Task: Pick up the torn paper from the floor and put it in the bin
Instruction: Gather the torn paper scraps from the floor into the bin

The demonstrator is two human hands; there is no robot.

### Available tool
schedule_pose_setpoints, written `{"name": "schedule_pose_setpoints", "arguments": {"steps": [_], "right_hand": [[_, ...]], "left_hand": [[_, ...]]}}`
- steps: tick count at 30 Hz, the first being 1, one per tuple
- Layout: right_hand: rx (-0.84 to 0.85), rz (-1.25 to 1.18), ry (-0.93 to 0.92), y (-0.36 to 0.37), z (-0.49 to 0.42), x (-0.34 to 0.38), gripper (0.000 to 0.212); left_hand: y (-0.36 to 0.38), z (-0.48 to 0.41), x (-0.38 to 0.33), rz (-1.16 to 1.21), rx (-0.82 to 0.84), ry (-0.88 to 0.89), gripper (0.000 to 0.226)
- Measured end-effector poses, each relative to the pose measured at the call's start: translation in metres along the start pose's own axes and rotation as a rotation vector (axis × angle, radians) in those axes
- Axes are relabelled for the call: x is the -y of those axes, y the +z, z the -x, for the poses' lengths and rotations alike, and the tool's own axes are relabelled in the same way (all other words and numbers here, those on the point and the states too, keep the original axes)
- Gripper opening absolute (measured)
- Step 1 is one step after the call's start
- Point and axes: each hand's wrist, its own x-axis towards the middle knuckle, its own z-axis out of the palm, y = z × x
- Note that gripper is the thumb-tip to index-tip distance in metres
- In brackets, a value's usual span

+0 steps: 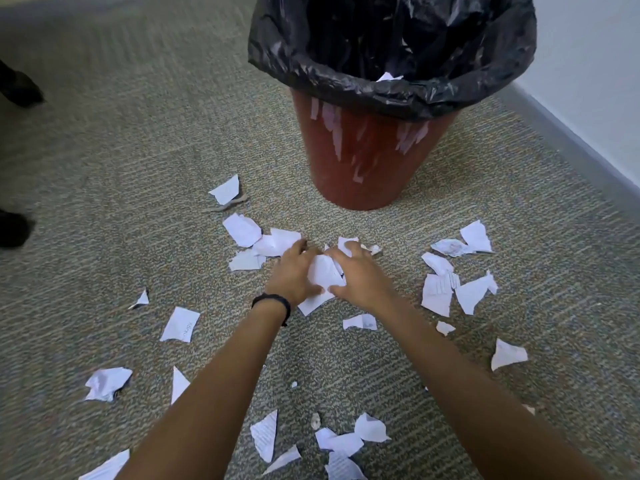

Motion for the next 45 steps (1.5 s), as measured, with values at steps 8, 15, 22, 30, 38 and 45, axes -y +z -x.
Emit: {"name": "schedule_pose_setpoints", "arguments": {"steps": [8,15,22,30,38,45], "right_hand": [[-0.084,-0.114,0.038,0.019,0.014,0.013,0.045],[-0.092,-0.41,0.076,-0.046,0.037,0.009,0.029],[-0.271,-1.125,-0.028,-0.173,0.071,0.038,0.01],[-0.242,-2.127,-0.077,-0.253,0.056,0.062,0.037],[-0.352,-2.157,-0.16,-0.272,0.052,0.039,0.07],[-0.534,-1.959,-0.109,-0.267,0.055,0.035,0.015]], "left_hand": [[0.014,0.029,-0.004,0.124,-0.204,0.032,0.04],[-0.037,0.047,-0.031,0.472,-0.097,0.091,0.02],[-0.15,0.056,-0.104,1.085,-0.127,0.232,0.014],[-0.226,0.031,-0.174,1.846,-0.178,0.048,0.04],[-0.222,0.038,-0.183,1.793,-0.289,0.223,0.048],[-0.154,0.046,-0.118,1.217,-0.559,0.276,0.022]]}}
